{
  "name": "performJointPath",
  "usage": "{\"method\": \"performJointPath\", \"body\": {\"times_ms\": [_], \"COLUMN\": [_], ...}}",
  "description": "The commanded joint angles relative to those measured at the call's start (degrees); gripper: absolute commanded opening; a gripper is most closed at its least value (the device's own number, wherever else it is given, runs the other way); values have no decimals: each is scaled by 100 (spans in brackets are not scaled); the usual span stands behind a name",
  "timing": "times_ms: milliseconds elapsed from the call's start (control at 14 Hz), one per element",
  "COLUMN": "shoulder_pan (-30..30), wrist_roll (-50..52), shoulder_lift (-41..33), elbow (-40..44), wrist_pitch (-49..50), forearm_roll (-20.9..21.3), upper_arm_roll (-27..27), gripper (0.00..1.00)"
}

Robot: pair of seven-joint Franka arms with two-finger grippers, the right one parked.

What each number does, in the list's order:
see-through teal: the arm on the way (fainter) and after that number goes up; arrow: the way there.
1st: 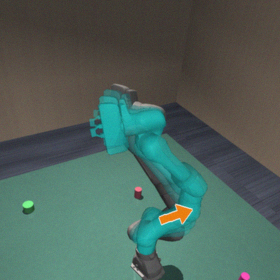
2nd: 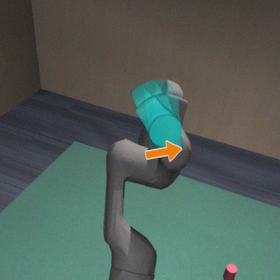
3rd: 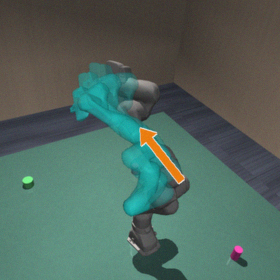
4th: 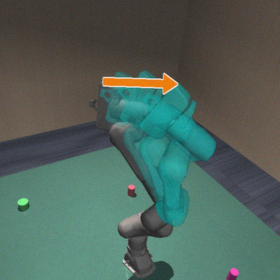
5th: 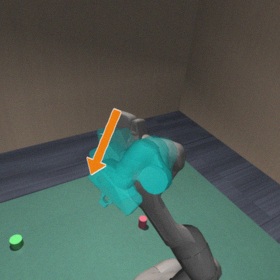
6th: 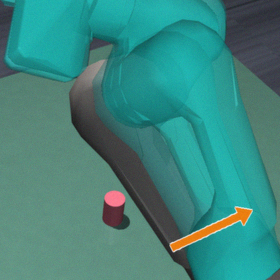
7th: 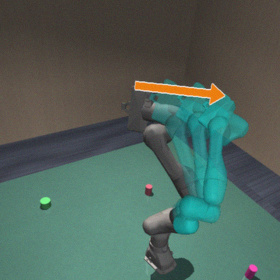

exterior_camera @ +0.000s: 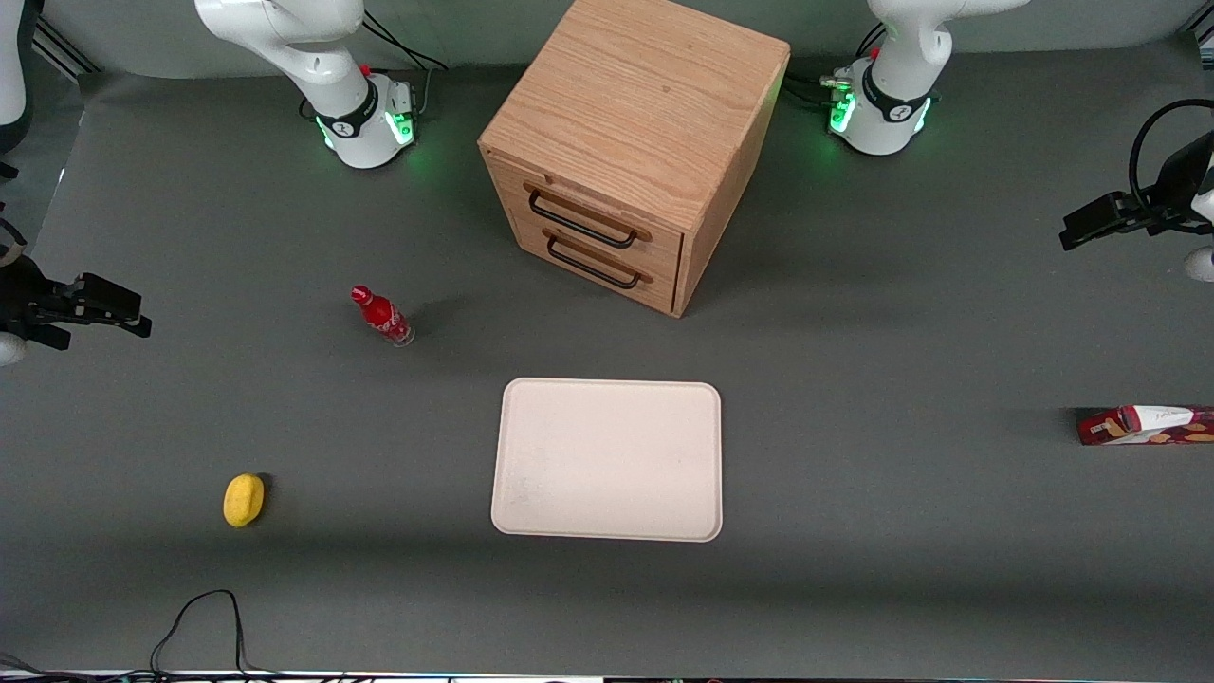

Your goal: Place red cookie box on tray

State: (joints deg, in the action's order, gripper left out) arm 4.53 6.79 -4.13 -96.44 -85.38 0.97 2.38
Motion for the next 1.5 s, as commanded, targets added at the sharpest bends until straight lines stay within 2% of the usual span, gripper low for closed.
{"method": "performJointPath", "body": {"times_ms": [0, 214, 429, 571, 786, 1143, 1286, 1429], "shoulder_pan": [-41, 73, 599, 1187, 1637, 2542, 2719, 2763], "wrist_roll": [-28, -220, -1333, -2518, -4592, -7484, -8828, -9894], "shoulder_lift": [227, 561, 860, 1088, 1685, 2994, 3495, 3717], "elbow": [406, 933, 1294, 1574, 2294, 3630, 4105, 4169], "wrist_pitch": [328, 636, 699, 699, 716, 646, 515, 164], "forearm_roll": [70, 157, 158, 192, 684, 632, 632, 641], "upper_arm_roll": [-19, -45, -45, -45, -45, -54, -45, -71], "gripper": [100, 100, 100, 100, 100, 100, 100, 100]}}
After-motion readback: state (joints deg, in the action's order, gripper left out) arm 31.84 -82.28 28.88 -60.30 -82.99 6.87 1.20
